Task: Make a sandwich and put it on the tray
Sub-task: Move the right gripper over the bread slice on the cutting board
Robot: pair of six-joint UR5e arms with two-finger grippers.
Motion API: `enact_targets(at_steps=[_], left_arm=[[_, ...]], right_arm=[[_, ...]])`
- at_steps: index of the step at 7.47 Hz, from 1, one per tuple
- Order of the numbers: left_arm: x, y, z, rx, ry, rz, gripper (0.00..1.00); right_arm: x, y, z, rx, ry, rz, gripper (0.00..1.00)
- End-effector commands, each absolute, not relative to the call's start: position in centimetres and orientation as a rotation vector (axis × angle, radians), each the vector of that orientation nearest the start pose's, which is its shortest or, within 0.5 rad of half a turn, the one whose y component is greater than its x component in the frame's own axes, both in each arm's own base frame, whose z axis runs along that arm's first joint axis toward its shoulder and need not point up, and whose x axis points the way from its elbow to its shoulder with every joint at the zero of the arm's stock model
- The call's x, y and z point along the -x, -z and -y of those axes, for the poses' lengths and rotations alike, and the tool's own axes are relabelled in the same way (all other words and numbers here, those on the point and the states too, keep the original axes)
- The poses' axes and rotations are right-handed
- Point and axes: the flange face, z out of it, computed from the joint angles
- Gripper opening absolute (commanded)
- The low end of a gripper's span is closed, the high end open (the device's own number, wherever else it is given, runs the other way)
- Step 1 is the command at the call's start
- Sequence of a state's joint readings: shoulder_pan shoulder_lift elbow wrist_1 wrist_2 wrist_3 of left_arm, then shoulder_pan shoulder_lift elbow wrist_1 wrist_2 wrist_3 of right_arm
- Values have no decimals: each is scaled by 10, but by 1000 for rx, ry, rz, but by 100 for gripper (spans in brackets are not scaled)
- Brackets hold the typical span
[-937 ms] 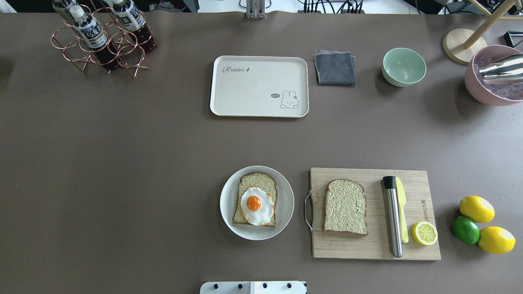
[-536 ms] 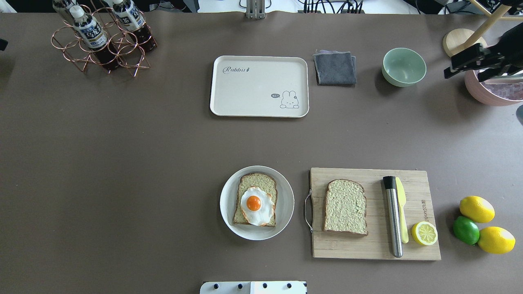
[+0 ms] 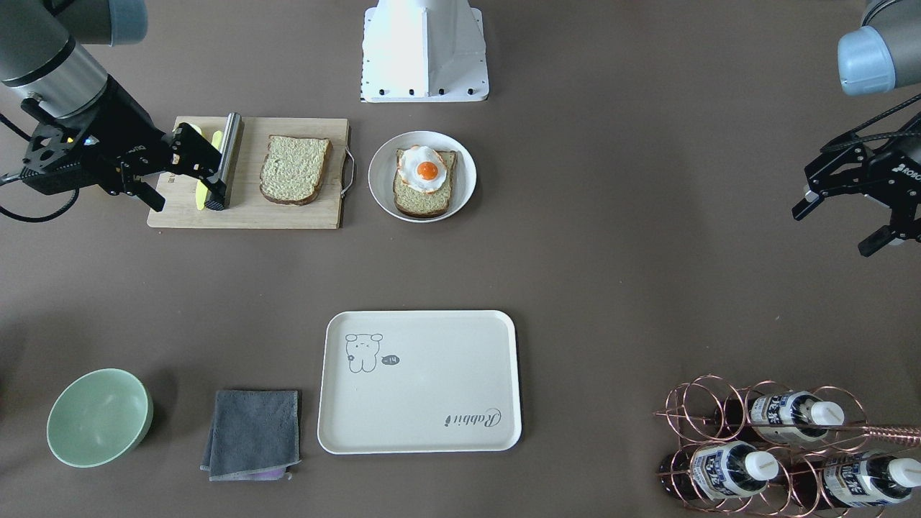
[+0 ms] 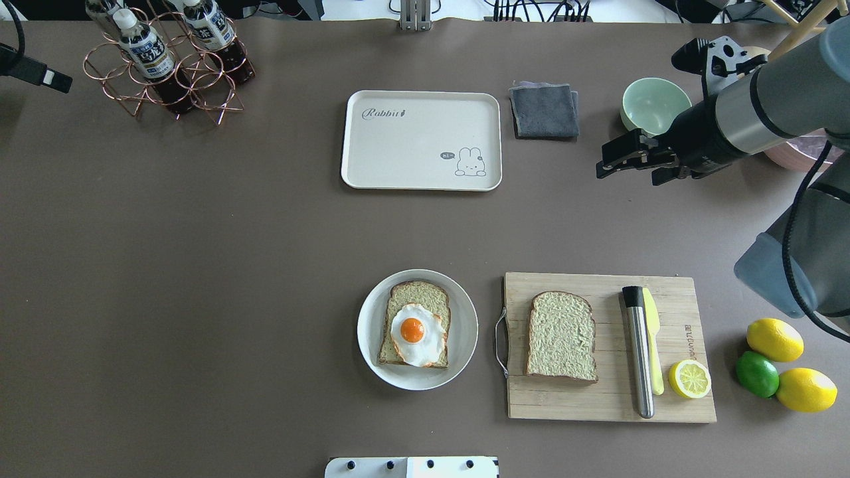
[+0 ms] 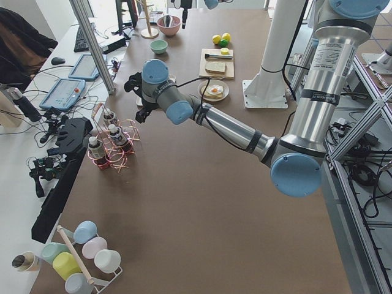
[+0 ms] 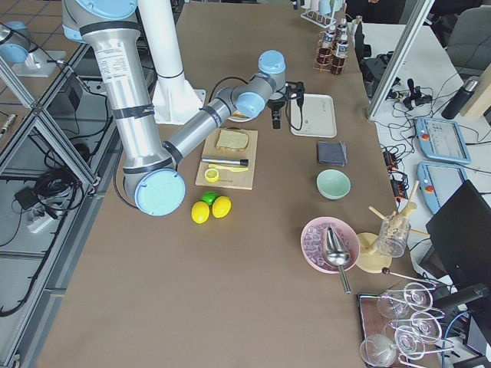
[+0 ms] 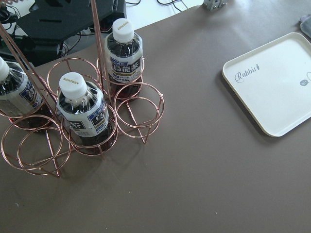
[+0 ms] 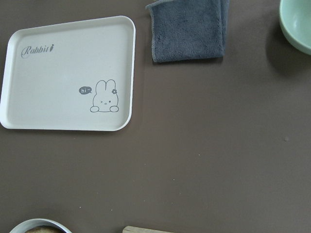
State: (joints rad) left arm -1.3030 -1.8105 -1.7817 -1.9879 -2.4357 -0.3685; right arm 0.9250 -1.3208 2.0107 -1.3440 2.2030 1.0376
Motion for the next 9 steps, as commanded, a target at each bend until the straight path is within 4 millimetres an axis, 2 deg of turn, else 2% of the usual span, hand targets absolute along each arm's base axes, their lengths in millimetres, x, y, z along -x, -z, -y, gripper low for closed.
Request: enact_targets(at_steps=[1,2,3,4,5,6,7,8,9], left_arm=[[-94,-365,553,-462,-143,-1062,98],[-95,-369,556,-470,-128,-1039,98],[-94,-365,552,-482,-115,-1041,98],[-96,-366,552,-471,-108,-1042,98],[-105,-368,551,-444,-92,-1051,98],[-115,-361,552,-406,-37,-1072,98],[-126,-358,552,-386,28,-1065,98],[-135,-356,551,-399,32,-1049,98],[-135,-358,551,-402,36,-1043,98]], right_arm=[[280,-293,454,-99,-114,1052,99],[278,-293,451,-98,-112,1054,99],[281,-297,443,-75,-125,1053,99],[297,-291,428,-74,-143,1053,100],[319,-293,415,-92,-154,1027,100],[335,-300,403,-93,-163,1026,100],[336,-319,387,-95,-159,1042,100],[329,-344,370,-80,-179,1078,100],[330,-358,358,-75,-170,1080,100]])
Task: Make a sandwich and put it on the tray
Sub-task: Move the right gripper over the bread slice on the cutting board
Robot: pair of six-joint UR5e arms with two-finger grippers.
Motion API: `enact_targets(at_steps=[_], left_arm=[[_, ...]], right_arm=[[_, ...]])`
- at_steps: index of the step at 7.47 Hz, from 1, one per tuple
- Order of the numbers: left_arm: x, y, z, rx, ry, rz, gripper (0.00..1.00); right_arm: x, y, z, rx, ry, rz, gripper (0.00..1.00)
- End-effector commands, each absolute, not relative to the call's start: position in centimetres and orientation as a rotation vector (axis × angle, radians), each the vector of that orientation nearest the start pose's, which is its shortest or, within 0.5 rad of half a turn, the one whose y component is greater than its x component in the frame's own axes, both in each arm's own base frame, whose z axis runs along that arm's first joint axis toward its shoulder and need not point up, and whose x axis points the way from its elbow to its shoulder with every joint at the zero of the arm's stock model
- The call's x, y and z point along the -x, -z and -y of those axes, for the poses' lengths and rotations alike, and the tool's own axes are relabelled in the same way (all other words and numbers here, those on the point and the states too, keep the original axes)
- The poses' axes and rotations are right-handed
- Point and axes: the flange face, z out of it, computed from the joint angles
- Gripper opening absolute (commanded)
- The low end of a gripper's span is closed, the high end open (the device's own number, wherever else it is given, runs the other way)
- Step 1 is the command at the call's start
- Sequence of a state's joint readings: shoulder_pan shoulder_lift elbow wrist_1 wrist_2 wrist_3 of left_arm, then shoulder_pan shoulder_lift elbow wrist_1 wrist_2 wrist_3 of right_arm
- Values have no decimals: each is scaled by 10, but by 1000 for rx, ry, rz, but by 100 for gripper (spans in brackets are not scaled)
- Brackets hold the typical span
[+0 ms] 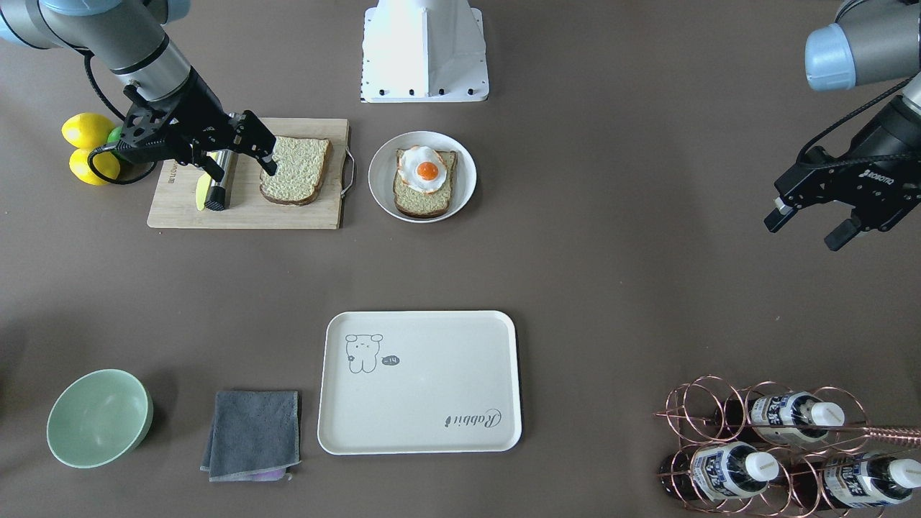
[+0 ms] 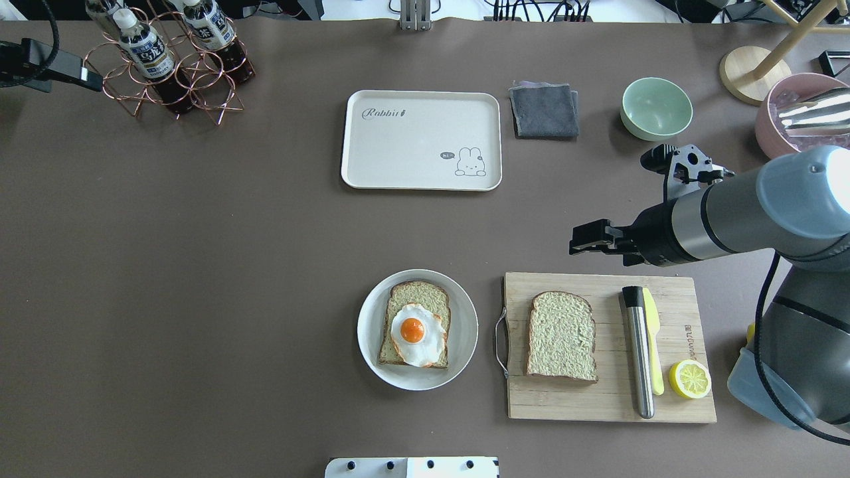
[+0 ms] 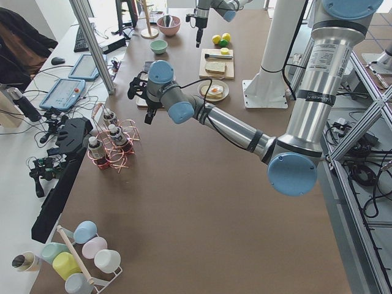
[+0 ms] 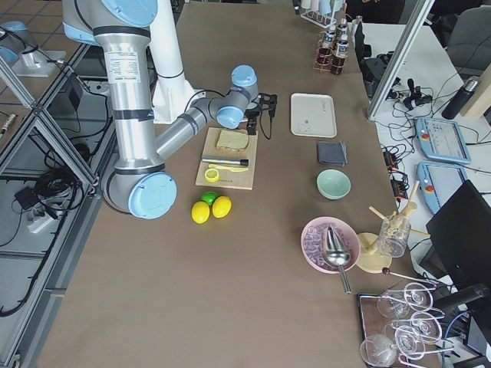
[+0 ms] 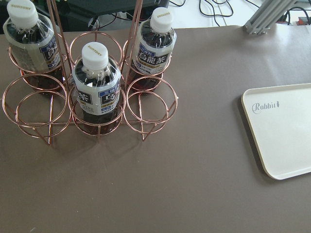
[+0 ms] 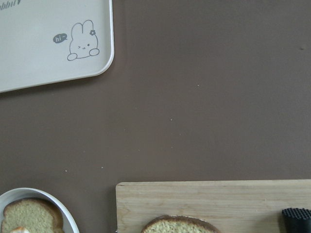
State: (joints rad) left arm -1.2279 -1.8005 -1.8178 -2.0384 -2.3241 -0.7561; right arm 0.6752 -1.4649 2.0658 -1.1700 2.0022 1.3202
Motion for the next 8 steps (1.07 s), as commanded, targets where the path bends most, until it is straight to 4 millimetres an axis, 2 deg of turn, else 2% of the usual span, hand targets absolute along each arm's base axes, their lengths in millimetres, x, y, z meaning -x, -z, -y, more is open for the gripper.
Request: enact_targets(at_steps=[1,4,6,8], left_arm=[[-135,-354,548,-410,29,-1047,98],[-136,-348,548,-418,25,-1050,98],[-136,-347,548,-419,24,-1052,98],[-136,-345,548,-421,23,-1053,98]], right_arm=[[344,-359,346,-75,-150,1073,99],[392,-366,302,-92,-126,1035,99],[397,-383,291,-75,-111,1004,96],[402,-398,290,-62,-110,976,96]])
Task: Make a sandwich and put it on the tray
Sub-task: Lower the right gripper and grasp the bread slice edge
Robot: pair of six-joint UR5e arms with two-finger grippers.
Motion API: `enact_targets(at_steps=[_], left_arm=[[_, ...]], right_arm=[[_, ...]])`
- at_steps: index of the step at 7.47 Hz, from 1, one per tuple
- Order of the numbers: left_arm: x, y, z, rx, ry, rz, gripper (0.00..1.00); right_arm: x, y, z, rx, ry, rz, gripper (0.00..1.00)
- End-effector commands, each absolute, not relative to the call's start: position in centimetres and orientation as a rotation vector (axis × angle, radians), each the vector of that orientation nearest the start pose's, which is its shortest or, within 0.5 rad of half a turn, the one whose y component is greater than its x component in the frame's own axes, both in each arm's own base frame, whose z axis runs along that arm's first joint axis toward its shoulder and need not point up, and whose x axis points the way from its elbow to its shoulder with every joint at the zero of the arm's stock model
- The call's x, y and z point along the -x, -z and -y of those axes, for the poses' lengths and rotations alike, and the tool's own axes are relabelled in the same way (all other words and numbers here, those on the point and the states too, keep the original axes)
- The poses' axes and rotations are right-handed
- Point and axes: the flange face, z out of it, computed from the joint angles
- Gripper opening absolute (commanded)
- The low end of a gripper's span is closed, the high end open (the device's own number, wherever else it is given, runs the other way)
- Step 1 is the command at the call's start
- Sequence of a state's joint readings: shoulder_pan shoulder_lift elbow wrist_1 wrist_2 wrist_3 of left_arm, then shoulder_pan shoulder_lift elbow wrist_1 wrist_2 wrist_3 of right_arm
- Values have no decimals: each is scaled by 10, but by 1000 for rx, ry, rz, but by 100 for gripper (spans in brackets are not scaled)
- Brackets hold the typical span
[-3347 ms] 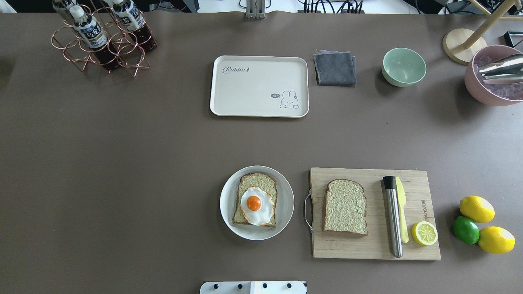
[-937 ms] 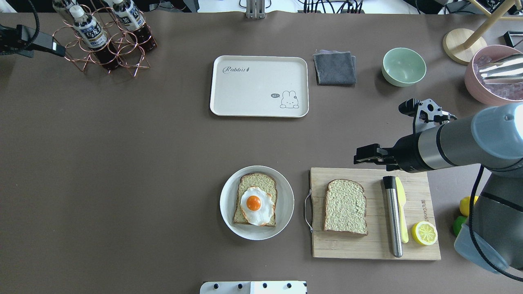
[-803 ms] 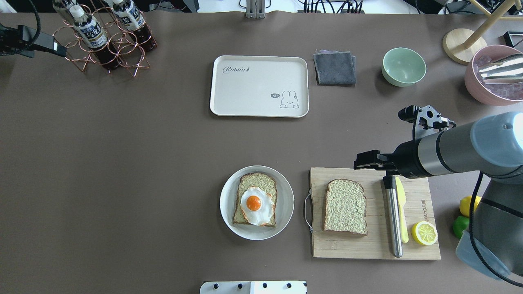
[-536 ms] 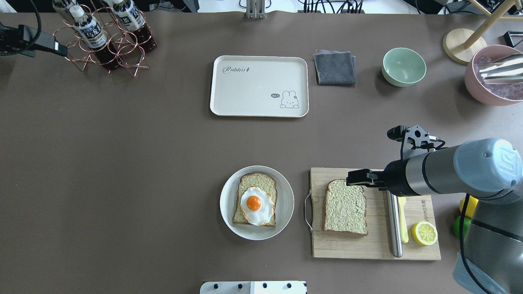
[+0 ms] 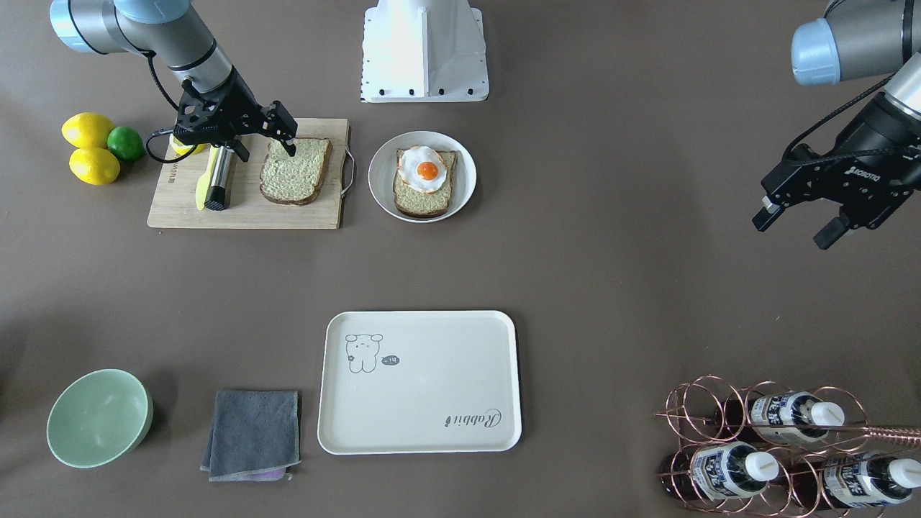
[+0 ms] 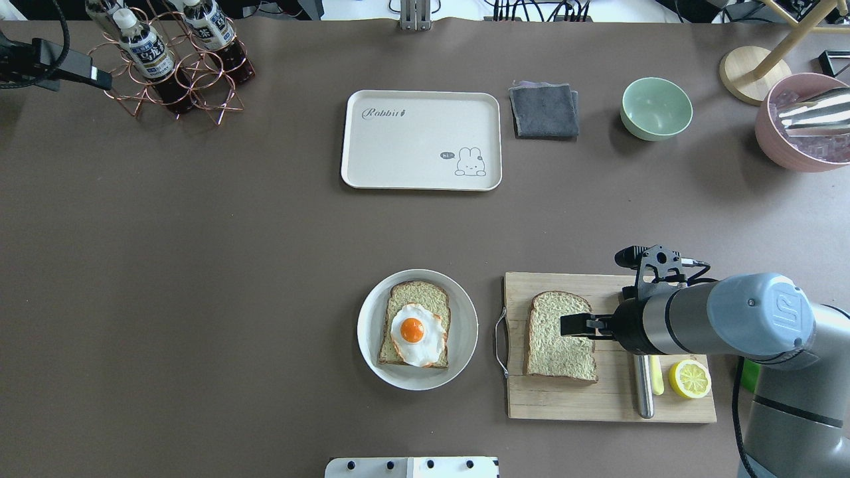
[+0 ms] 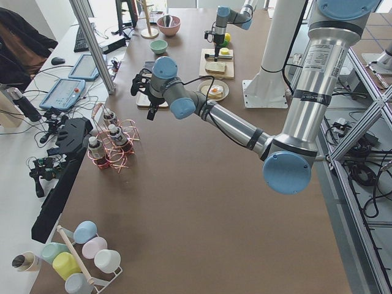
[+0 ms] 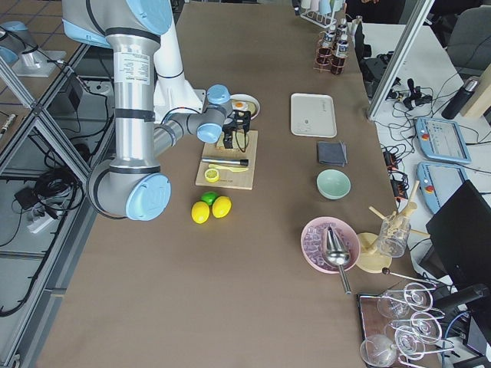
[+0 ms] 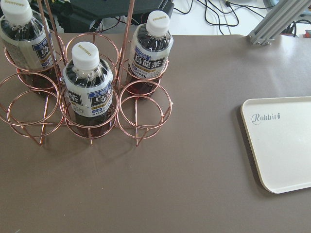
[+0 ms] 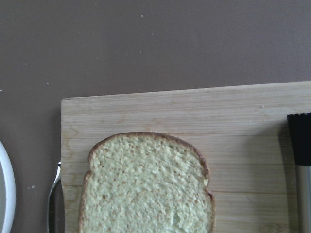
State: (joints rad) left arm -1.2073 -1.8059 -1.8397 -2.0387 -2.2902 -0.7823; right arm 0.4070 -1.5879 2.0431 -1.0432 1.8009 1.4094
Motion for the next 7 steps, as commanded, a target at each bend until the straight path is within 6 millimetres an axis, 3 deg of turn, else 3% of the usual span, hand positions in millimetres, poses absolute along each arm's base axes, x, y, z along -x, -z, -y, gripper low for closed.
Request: enact_targets(at_steps=[1,2,4,7], left_arm=[[-136,-345,548,-422,21,-1053,98],[-137,-343,550,-425,21,-1053,98],[-137,-341,551,-427,19,-1055,98],[-140,-340,552,-428,14,-1056,98]], right_arm=[[404,-400,290,-58,-109,972,95],[405,-402,290,-56,-109,970,93],[410,-404,291,-54,-108,966,74],[415,-416,292,-51,-107,963,73]])
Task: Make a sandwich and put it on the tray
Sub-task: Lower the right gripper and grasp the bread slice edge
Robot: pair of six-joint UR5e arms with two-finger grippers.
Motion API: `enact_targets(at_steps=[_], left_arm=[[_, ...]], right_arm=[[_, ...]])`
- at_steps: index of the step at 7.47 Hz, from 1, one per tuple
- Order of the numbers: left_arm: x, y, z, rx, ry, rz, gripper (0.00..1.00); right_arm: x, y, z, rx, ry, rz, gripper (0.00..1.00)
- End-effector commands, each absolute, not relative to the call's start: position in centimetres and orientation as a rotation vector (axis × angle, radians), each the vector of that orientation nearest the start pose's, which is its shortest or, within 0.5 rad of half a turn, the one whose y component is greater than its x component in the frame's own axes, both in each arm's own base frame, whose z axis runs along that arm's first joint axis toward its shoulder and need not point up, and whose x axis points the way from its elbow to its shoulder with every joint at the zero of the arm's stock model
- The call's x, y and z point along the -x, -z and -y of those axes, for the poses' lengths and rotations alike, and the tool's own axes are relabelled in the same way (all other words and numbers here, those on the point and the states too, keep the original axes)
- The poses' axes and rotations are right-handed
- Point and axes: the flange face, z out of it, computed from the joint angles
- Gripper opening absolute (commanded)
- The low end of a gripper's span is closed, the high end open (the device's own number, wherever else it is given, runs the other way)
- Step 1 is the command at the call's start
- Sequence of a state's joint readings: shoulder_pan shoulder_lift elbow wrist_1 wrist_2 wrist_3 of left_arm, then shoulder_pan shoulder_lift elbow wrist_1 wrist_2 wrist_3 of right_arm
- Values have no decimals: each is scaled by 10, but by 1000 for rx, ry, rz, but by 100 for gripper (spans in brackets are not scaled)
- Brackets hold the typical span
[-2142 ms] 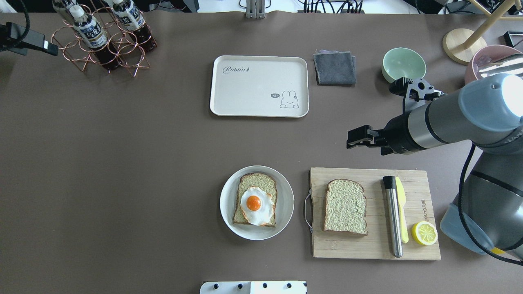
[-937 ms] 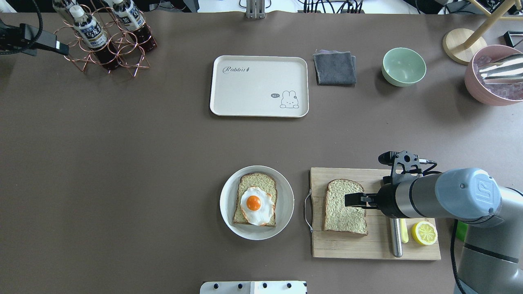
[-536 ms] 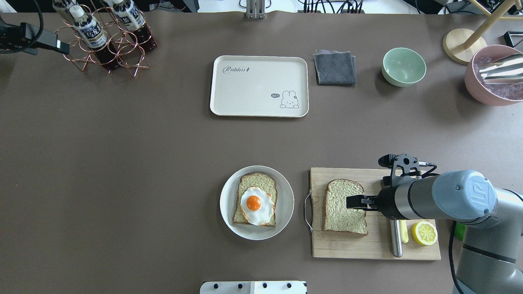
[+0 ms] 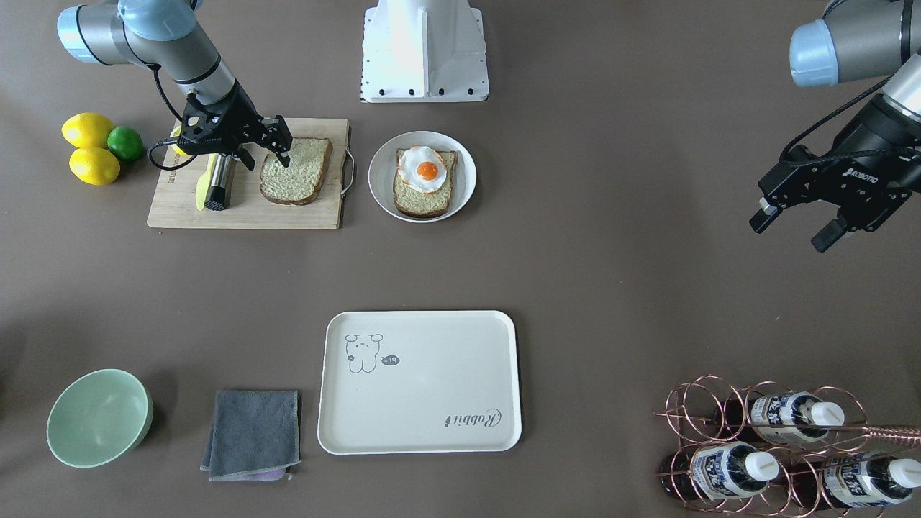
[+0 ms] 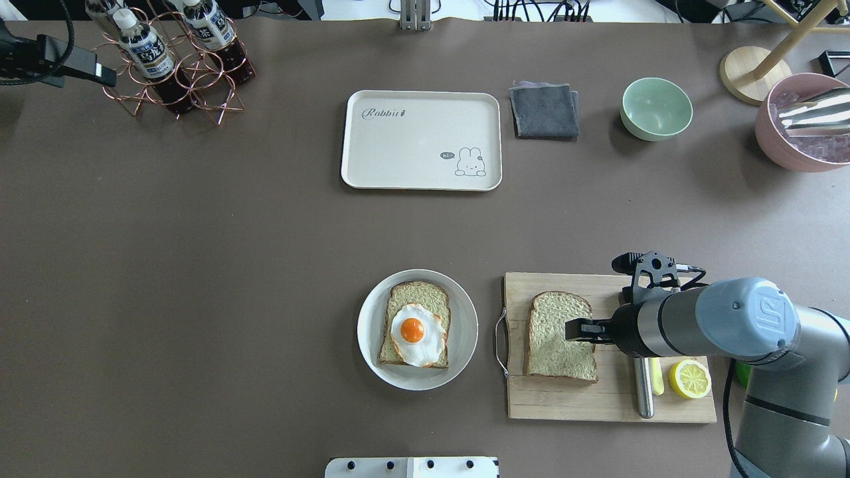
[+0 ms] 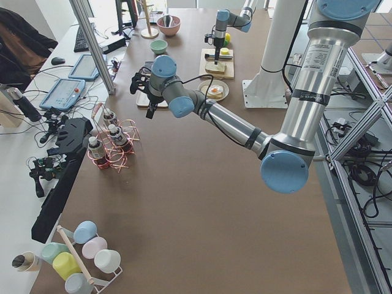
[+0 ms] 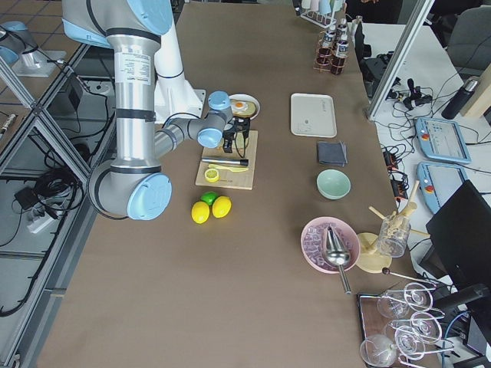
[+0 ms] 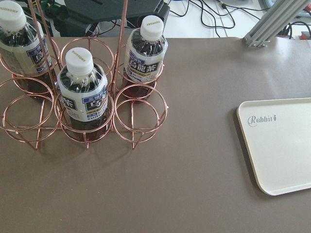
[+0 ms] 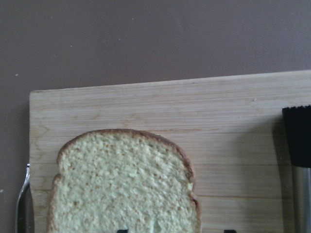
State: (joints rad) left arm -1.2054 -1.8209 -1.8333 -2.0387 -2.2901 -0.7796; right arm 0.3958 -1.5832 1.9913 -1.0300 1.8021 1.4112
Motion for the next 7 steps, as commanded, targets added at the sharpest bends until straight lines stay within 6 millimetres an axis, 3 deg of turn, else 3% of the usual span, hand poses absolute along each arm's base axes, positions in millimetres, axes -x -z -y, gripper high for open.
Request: enact_targets(at_steps=[1,3,4,7], left_arm=[[-139,-339,552,-429,13,-1057,98],[-140,-339,553,-429,13,-1056,98],[-140,-340,554,-430,9,-1054,98],[-143,-340,554,-427,4,-1055,98]], right_arm=[[416,-414,292,-53,-106,968,72],[412,-405,291,-57,-103,987,10],[411,-404,291,-59,-103,988,0],[412,-402,292,-62,-104,990,0]])
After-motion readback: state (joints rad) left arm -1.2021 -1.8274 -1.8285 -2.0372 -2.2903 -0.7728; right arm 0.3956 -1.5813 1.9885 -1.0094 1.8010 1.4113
